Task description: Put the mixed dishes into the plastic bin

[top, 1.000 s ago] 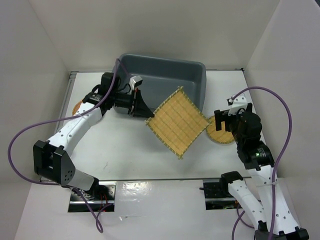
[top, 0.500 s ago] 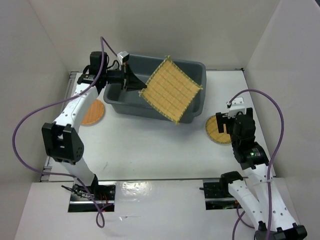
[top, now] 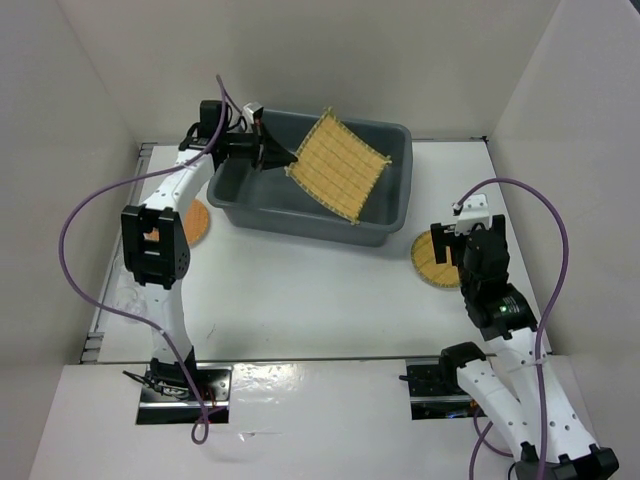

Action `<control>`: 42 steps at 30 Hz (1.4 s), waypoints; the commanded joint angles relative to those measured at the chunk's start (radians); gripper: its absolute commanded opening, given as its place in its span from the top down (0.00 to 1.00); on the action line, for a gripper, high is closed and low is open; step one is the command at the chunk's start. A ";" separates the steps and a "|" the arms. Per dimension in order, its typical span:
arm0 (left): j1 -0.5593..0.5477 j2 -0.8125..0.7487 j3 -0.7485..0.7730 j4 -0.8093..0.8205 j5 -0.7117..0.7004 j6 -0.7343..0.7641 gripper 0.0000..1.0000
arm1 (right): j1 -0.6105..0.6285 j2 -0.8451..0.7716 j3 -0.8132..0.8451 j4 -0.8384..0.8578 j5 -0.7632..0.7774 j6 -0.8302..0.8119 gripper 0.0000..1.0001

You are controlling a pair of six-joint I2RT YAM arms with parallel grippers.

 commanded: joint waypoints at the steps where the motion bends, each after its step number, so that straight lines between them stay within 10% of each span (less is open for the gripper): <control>1: 0.006 0.058 0.056 0.090 0.010 -0.030 1.00 | 0.019 0.002 -0.014 0.065 0.028 0.019 0.05; 29: -0.052 0.350 0.063 0.113 -0.293 -0.029 1.00 | 0.072 0.020 -0.023 0.075 0.066 0.028 0.05; 35: -0.073 0.341 0.014 0.085 -0.323 -0.018 0.51 | 0.072 0.029 -0.023 0.084 0.066 0.028 0.05; 38: -0.073 0.341 0.000 0.038 -0.323 0.010 0.03 | 0.072 0.052 -0.032 0.084 0.088 0.038 0.02; 42: -0.073 0.318 0.110 -0.135 -0.426 0.107 0.00 | 0.072 0.071 -0.032 0.095 0.138 0.059 0.02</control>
